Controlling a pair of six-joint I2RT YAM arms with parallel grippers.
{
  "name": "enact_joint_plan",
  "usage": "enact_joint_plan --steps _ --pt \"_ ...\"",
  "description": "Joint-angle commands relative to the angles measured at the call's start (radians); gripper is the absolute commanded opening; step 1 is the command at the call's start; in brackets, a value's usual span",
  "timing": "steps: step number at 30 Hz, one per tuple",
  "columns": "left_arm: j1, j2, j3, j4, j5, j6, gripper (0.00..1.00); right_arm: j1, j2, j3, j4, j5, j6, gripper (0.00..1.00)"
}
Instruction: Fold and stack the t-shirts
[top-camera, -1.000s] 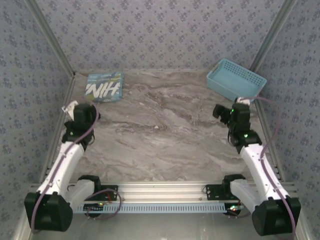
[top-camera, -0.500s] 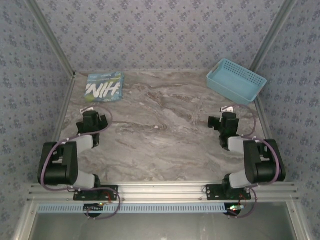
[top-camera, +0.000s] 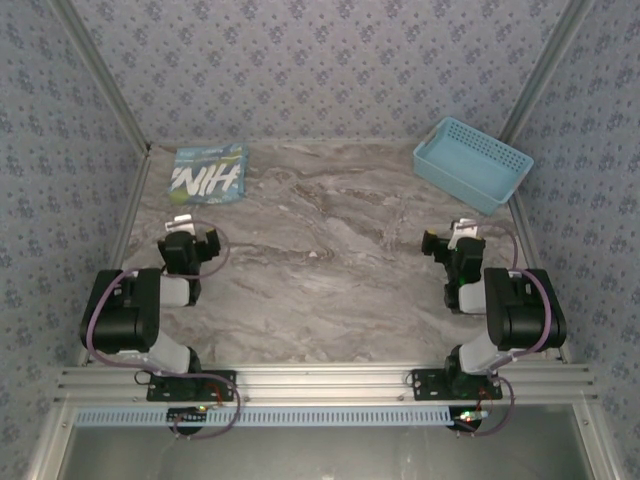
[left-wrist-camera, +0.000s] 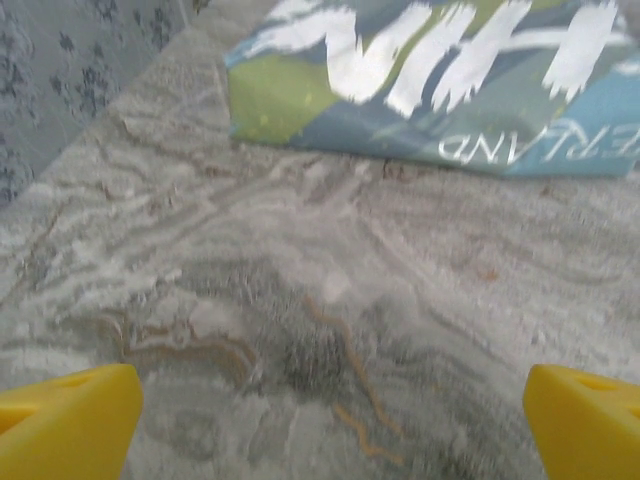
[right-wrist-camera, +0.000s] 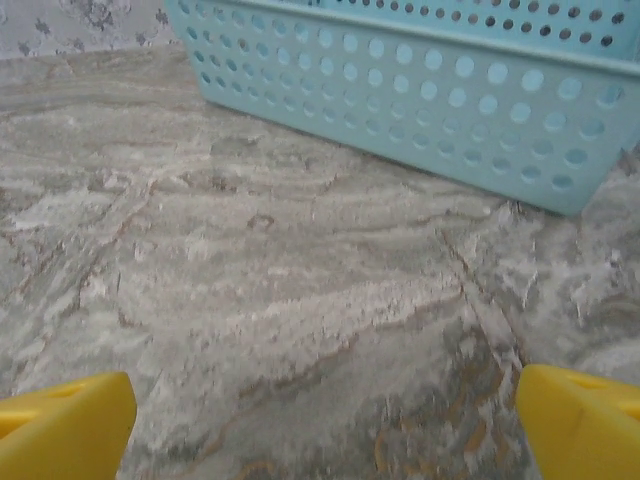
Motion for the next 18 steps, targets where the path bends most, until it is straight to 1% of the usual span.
enact_joint_plan --steps 1,2,6,8,11,13,15,18 --pt "-0.001 -0.004 0.018 0.042 -0.007 0.013 0.98 0.031 0.007 0.065 -0.071 0.045 -0.008 1.00" --pt "-0.001 -0.007 0.020 0.027 -0.006 0.010 0.98 0.034 0.011 0.059 -0.054 0.065 -0.041 1.00" --pt "-0.004 -0.006 0.016 0.038 -0.009 0.016 0.98 0.040 0.004 0.055 -0.054 0.069 -0.033 1.00" --pt "-0.006 -0.006 0.019 0.035 -0.012 0.020 0.98 0.037 0.003 0.060 -0.056 0.036 -0.034 1.00" --pt "-0.014 -0.005 0.024 0.028 -0.020 0.028 0.98 0.058 0.003 0.042 -0.020 0.092 -0.045 1.00" --pt "-0.014 -0.005 0.024 0.028 -0.020 0.028 0.98 0.065 0.009 0.046 -0.018 0.053 -0.066 1.00" --pt "-0.014 -0.004 0.024 0.028 -0.020 0.027 0.98 0.045 0.006 0.063 -0.060 0.013 -0.056 1.00" --pt "-0.014 -0.004 0.024 0.028 -0.021 0.027 0.98 0.044 0.003 0.056 -0.047 0.026 -0.054 1.00"
